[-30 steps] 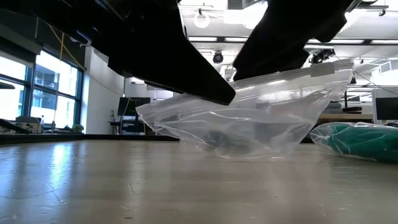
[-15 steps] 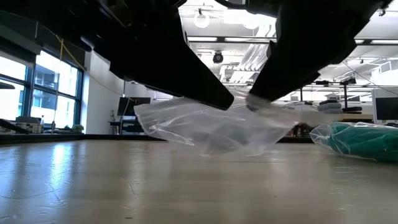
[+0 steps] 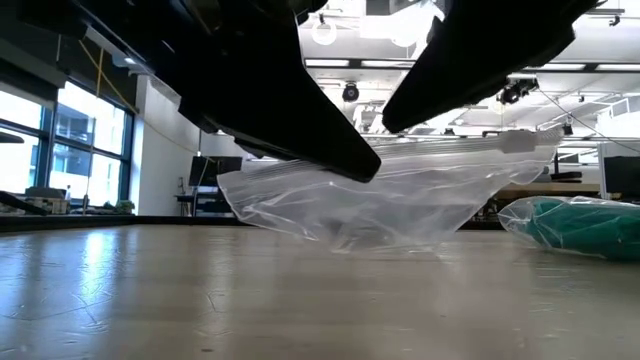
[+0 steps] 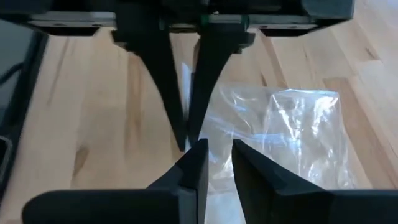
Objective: Roll bandage
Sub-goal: Put the rolled green bandage into the transparent zip bag
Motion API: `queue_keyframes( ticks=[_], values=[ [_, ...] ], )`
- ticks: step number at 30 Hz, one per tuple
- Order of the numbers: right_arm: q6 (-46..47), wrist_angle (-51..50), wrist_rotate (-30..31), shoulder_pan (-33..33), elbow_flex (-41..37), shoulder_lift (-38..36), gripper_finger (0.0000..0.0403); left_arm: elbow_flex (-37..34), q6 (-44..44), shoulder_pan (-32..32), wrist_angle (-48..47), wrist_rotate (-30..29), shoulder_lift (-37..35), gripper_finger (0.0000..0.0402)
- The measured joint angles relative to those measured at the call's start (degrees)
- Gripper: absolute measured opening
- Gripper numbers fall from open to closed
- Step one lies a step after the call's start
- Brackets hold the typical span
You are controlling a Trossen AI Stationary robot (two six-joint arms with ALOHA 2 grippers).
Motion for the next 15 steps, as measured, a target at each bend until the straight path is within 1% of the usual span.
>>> queue_keyframes(
  ticks=[8, 15],
  values=[
    [0.0, 1.7, -2.1, 0.1, 0.0, 3.3, 0.0062, 0.0, 0.0, -0.1, -0.2, 0.4, 0.0, 0.0003],
    [0.0, 1.7, -2.1, -0.1, 0.0, 3.4, 0.0059, 0.0, -0.1, 0.0, -0.2, 0.4, 0.0, 0.0003]
  ],
)
